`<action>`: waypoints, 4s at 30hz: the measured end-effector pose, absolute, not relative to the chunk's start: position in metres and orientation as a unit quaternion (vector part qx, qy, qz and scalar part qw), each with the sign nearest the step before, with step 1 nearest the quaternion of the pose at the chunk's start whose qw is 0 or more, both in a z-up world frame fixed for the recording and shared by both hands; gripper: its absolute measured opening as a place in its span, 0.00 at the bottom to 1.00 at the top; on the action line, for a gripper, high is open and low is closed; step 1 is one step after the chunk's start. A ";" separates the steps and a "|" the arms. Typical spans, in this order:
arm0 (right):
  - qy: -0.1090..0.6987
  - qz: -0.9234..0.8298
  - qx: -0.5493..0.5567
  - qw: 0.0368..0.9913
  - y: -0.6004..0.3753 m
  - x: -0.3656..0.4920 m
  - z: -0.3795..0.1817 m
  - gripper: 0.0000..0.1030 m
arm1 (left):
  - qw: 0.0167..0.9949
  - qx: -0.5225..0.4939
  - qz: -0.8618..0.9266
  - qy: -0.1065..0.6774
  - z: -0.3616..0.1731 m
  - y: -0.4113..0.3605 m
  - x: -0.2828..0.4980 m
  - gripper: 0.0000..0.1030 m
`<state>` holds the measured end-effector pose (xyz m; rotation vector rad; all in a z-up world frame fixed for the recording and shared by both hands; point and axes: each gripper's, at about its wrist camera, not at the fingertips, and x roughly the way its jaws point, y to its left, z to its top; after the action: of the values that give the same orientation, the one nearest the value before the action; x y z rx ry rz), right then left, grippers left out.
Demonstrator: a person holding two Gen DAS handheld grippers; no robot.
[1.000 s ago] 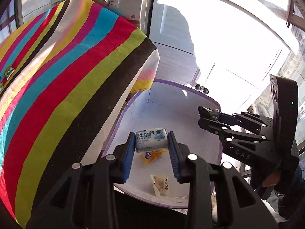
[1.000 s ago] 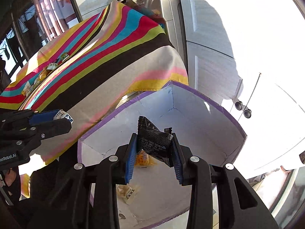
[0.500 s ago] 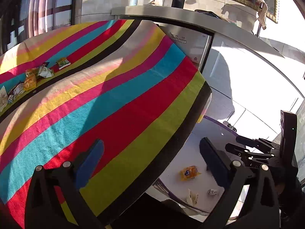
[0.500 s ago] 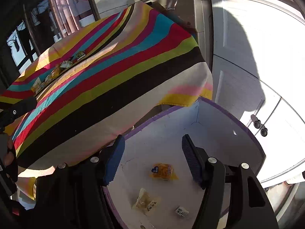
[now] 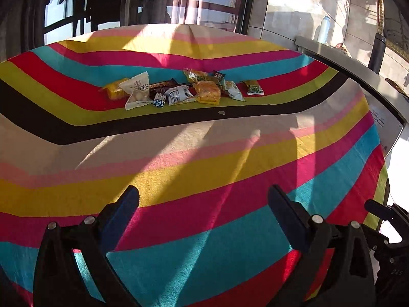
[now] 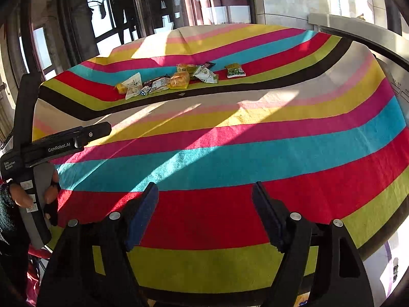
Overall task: Organize snacks
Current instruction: 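Return to the table and grasp the large yellow bread pack with the right gripper, then grasp the white-green pea snack packet with the left gripper, then carry the bread pack with the right gripper while the left carries the pea packet to the white box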
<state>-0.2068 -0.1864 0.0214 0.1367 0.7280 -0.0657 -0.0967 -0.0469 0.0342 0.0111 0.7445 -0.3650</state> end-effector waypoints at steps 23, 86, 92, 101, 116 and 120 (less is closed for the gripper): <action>0.421 -0.019 0.066 0.904 -0.173 0.056 0.006 0.79 | 0.899 -0.069 -0.041 0.431 0.004 0.045 -0.017 0.97; 0.367 -0.056 0.222 0.901 -0.291 -0.061 -0.003 0.45 | 0.885 0.276 -0.123 0.354 0.000 -0.271 0.151 0.98; 0.363 -0.045 0.233 0.901 -0.292 -0.062 -0.003 0.45 | 0.858 0.282 -0.222 0.369 0.002 -0.272 0.147 0.39; 0.361 -0.041 0.238 0.901 -0.292 -0.064 -0.003 0.45 | 0.872 0.168 -0.279 0.366 0.024 -0.216 0.068 0.27; 0.361 -0.040 0.239 0.900 -0.292 -0.062 -0.003 0.45 | 0.873 0.035 -0.269 0.405 0.020 -0.131 0.009 0.27; 0.361 -0.039 0.238 0.901 -0.292 -0.059 -0.002 0.45 | 0.877 0.014 -0.258 0.404 0.023 -0.107 -0.013 0.27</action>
<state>-0.0594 -0.2917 -0.0023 0.4925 0.7477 -0.0812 -0.0134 -0.1065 0.0235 0.0283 0.8434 -0.5380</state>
